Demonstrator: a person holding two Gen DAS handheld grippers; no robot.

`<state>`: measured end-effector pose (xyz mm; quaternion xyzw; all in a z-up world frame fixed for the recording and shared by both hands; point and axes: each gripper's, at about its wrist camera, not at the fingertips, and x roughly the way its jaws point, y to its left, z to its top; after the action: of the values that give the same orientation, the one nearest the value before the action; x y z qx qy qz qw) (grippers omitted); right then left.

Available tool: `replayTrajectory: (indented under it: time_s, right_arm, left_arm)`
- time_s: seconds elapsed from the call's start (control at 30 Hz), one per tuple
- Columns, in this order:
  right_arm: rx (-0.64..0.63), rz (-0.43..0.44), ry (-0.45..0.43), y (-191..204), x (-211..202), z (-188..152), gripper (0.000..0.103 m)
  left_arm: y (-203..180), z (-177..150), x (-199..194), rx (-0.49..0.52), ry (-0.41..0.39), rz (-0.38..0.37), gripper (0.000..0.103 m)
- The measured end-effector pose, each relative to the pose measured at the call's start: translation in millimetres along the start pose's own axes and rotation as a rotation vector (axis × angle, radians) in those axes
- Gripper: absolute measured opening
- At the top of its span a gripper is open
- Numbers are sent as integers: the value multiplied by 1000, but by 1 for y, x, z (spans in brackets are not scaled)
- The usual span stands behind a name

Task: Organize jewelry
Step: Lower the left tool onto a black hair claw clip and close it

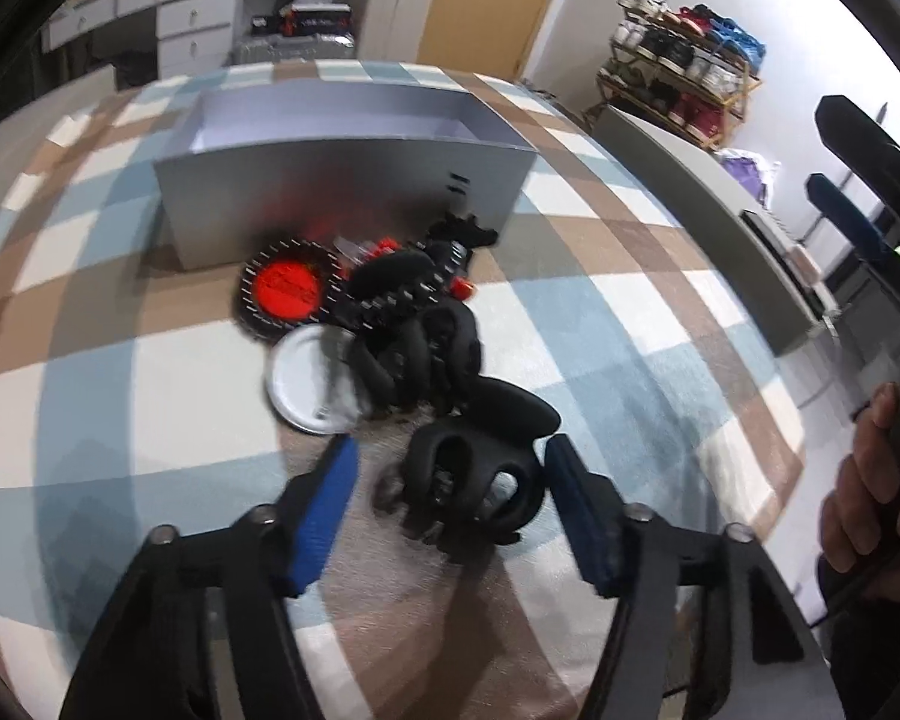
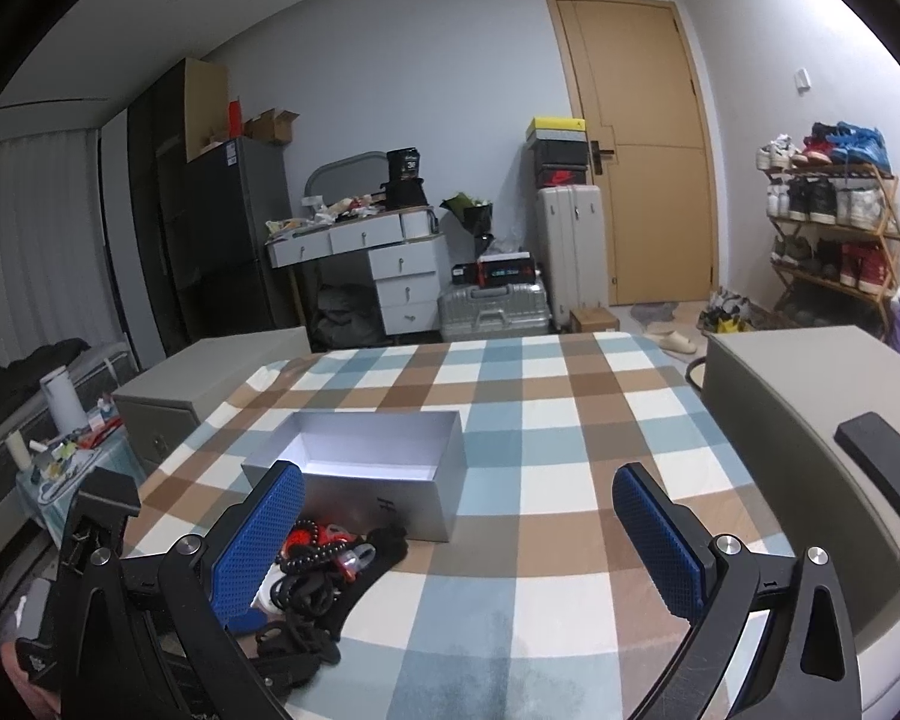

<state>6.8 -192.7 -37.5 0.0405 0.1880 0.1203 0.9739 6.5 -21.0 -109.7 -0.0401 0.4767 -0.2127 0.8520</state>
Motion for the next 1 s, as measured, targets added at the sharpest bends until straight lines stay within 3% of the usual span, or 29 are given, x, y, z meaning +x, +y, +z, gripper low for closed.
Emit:
replayTrajectory:
  time_s: [0.03,0.23,0.47,0.6,0.83,1.0]
  right_arm:
    - [1,1,3,0,0,0,103]
    - [-2,4,18,-1,2,-2,103]
    - [18,35,65,0,11,-4,103]
    - [26,96,125,6,23,-10,103]
    - [104,295,292,24,61,-20,103]
    - [177,385,384,33,88,-28,92]
  left_arm:
    - [-1,-1,1,3,10,-24,43]
    - [-6,-5,-8,40,8,-17,43]
    - [-2,-7,-36,57,-53,-16,43]
    - [7,-8,-51,36,-94,-1,43]
    - [31,-4,-67,-27,-163,31,43]
    - [46,-4,-67,-57,-178,31,43]
